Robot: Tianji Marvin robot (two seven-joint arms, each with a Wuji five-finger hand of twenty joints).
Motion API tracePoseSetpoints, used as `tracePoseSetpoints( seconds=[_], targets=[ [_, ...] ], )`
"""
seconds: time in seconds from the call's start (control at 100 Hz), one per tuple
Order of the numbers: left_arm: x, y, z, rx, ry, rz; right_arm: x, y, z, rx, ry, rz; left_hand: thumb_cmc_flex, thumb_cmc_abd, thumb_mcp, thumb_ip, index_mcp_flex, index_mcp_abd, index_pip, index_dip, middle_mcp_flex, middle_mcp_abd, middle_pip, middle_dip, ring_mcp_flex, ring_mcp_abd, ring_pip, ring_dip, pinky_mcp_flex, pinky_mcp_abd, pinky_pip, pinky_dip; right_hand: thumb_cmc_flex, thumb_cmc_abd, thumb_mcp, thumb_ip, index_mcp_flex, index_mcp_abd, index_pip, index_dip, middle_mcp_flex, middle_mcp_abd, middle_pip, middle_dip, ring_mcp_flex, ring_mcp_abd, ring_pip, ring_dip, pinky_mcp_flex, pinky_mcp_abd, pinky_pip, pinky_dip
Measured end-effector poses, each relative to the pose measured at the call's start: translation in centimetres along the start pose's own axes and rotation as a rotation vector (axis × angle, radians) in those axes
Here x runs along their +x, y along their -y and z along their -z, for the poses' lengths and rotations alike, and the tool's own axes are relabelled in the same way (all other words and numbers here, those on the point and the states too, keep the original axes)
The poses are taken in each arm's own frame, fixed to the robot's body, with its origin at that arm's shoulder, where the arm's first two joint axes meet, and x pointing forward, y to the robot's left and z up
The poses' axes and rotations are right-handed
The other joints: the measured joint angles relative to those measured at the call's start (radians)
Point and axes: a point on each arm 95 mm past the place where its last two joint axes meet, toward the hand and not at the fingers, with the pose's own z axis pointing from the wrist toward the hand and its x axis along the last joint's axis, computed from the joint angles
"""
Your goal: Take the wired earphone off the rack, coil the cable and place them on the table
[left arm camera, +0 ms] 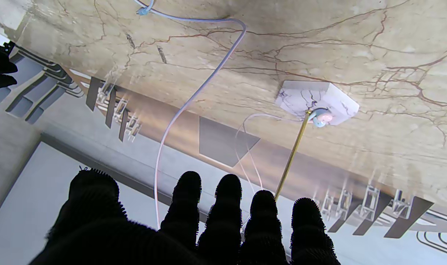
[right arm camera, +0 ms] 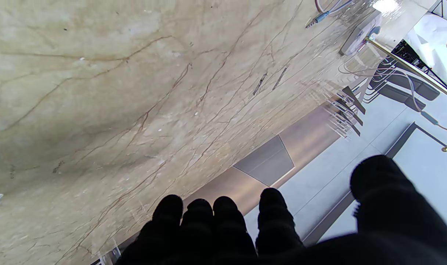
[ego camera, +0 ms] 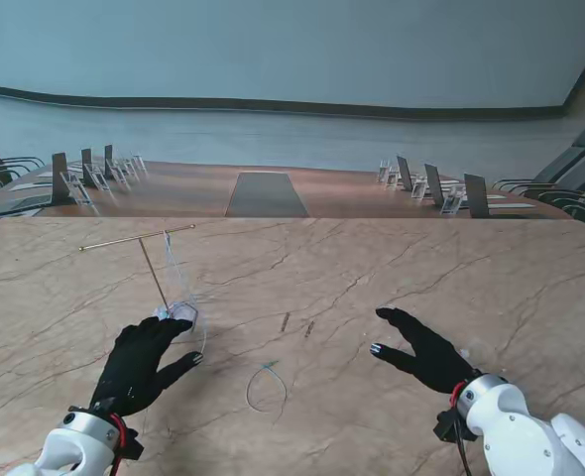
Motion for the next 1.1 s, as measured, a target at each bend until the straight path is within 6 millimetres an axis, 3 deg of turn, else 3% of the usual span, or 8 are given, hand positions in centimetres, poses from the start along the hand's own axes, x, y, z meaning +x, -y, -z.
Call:
tracePoseSetpoints(
  seconds=[0.88,0.97,1.1],
  targets=[
    [-0.1,0.2,-5.3,-0.043,-0.028,0.110,0.9,0.2,-0.8,0.003,0.039,0.013,-0.025,0.000,0.000,0.000,-0.013,0.001,0.000,0.011,0.000,0.009,0.007,0.009,0.001,0.009,0.025,0.015,0.023,0.005,0.000,0.025,0.000,0.000,0.000,0.000,0.000,0.000,0.010,0.031,0.000,0.000,0.000,0.000,0.000,0.000,0.000,0.000,0.000,0.000,0.000,0.000],
    [0.0,0.3,-5.8,-0.040,-0.036,0.144,1.0,0.2,-0.8,0.002,0.041,0.014,-0.025,0.000,0.000,0.000,-0.038,-0.001,0.001,0.018,0.001,0.009,0.008,0.015,0.004,0.029,0.035,0.016,0.028,0.007,0.000,0.034,0.001,0.000,0.000,0.000,0.000,0.000,0.011,0.032,0.000,0.000,0.000,0.000,0.000,0.000,0.000,0.000,0.000,0.000,0.000,0.000],
    [0.4,0.5,-6.6,-0.029,-0.057,0.167,1.0,0.1,-0.8,0.000,0.041,0.016,0.018,0.000,0.001,0.000,-0.043,-0.012,0.029,0.039,0.026,0.023,0.035,0.036,0.038,0.033,0.065,0.038,0.042,0.018,0.008,0.042,0.001,0.000,0.000,0.000,0.000,0.000,0.023,0.034,0.000,0.000,0.000,0.000,0.000,0.000,0.000,0.000,0.000,0.000,0.000,0.000]
  ],
)
